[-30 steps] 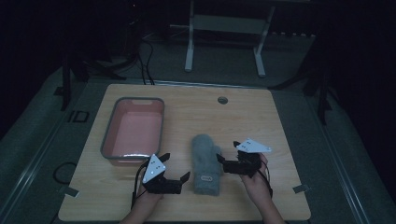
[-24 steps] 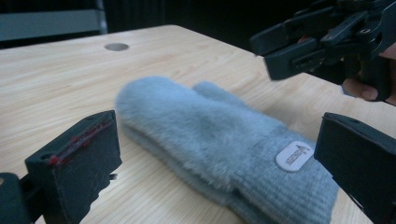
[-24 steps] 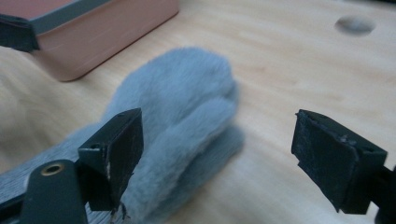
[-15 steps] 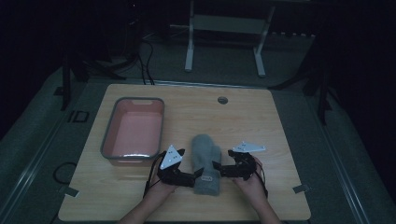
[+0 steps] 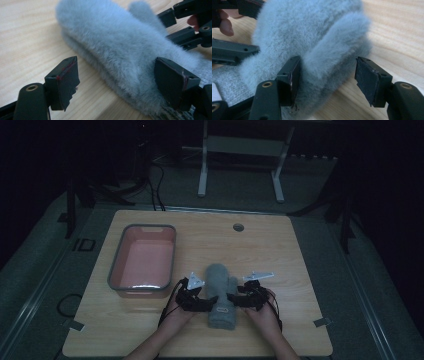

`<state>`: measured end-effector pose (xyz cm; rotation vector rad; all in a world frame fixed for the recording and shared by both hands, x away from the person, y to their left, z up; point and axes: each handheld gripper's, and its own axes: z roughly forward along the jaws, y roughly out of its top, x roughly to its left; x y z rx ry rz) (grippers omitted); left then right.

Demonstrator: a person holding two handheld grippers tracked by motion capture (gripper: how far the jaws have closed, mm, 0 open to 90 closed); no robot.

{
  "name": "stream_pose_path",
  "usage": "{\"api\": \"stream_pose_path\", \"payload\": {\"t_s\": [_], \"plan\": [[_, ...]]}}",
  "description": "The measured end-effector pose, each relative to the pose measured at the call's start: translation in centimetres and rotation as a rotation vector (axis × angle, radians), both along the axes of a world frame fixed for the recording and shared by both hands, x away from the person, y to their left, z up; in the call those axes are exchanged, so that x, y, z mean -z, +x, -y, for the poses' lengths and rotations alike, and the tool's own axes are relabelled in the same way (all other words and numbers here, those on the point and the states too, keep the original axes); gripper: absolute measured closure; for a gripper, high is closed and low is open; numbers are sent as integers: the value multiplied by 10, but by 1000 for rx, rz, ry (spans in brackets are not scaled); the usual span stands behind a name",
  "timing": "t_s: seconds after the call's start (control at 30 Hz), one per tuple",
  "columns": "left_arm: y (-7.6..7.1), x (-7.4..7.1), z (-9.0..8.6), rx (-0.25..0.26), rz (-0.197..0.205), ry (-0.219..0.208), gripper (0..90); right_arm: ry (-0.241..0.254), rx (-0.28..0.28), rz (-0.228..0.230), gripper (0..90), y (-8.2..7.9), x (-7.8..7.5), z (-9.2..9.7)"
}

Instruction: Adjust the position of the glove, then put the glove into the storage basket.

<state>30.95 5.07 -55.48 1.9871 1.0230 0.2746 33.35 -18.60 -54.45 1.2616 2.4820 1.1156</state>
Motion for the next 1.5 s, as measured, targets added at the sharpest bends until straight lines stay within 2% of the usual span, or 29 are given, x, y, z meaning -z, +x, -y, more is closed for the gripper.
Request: {"api": "stream_pose_path", "payload": {"t_s": [0.07,0.2,0.33,0.4,0.43,0.47,0.53,0.57,0.63,0.67,0.77,0.83,0.93,1.1,1.23,1.43,1.5], "plan": [[4,2,0,6,-35,9,212,0,-3,-15,347,2,2,-1],[9,5,2,20,-69,15,213,15,-7,-52,301,6,7,0],[15,8,3,40,-105,4,213,4,-23,-45,304,7,7,0],[17,9,4,54,-108,3,215,-1,-33,-45,330,7,7,0],[18,9,5,69,-108,1,275,16,-72,-73,476,8,6,-1],[19,9,6,103,-115,-14,339,17,-76,-75,516,8,6,-1],[20,9,6,120,-128,-29,444,24,-79,-82,544,8,6,-1],[22,10,5,146,-153,-65,540,40,-78,-97,603,9,7,-1],[22,11,5,158,-161,-78,570,44,-77,-100,617,9,7,-1],[22,11,5,166,-166,-85,627,44,-81,-91,636,8,7,-1],[19,8,8,166,-137,-63,744,38,-78,-76,705,5,5,-3],[18,5,7,162,-133,-64,771,49,-68,-63,753,3,4,-2],[18,0,7,167,-122,-73,793,73,-62,-55,794,-1,-2,-1],[18,-12,3,170,-109,-98,803,122,-66,-52,810,-3,-14,3],[18,-29,-4,183,-91,-128,804,172,-73,-36,813,-4,-29,4],[24,-64,-15,188,-42,-124,804,219,-90,7,814,-1,-60,-3],[26,-74,-19,189,-23,-109,804,224,-94,23,815,2,-70,-8]]}}
